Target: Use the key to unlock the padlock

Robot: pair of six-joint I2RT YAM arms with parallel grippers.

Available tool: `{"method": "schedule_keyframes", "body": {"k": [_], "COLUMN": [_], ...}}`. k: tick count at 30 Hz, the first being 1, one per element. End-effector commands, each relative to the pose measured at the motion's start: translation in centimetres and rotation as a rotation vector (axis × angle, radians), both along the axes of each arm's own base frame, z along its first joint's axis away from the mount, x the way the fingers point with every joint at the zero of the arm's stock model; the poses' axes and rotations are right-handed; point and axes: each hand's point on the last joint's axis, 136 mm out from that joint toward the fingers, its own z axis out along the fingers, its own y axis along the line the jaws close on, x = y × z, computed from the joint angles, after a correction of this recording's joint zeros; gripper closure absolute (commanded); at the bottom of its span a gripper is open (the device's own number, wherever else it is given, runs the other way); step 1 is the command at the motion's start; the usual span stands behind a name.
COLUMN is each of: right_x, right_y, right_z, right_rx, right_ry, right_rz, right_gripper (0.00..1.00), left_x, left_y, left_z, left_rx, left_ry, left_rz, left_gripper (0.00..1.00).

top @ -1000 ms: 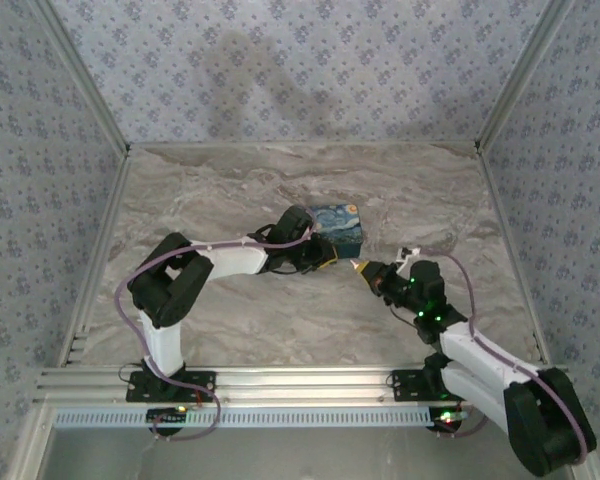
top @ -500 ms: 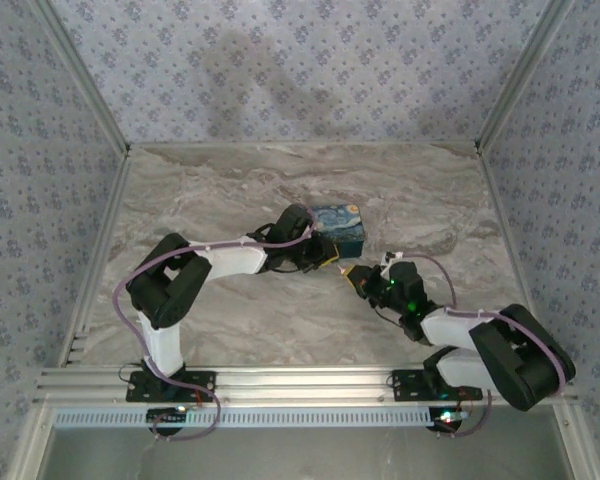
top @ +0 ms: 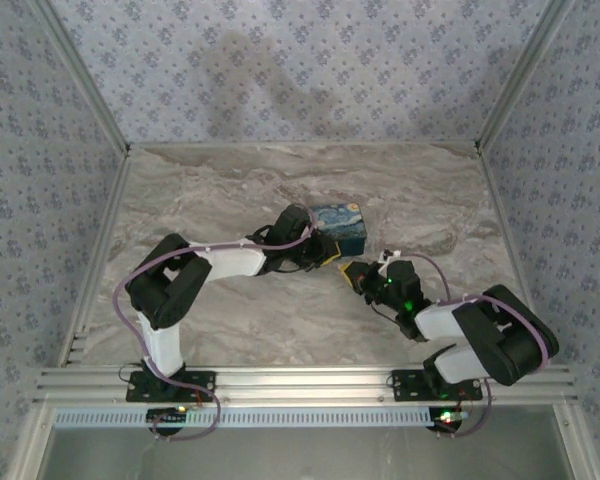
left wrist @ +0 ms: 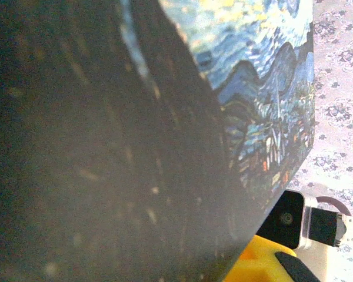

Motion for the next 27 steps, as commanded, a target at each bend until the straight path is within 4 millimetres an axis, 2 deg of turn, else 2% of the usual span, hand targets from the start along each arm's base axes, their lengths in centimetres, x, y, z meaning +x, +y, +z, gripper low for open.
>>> {"method": "schedule_keyframes", "body": {"k": [1,15,27], "right_x": [0.7,-0.7,-0.8], "right_y": [0.3,-0.8,-1.1], "right_z": [1.8,1.0,1.2], "right_rx": [0.047,0.045,0.024], "right_ry": [-0.052,-0.016,-0.013], "right_rz": [-0.02,-0.064,-0.073], "right_gripper": [1.0,1.0,1.0], "left_x": [0.2,0.5,0.5], "left_y": [-0.3,-0.2,-0.1], "left_z": [2.8,2.9,3.0], "left_rx": [-0.078,-0.101,-0.105], "left_ry": [-0.039,-0.046,-0.053], "left_rz": [-0.004,0.013,0.023], "left_gripper": [0.85,0.85,0.85]}}
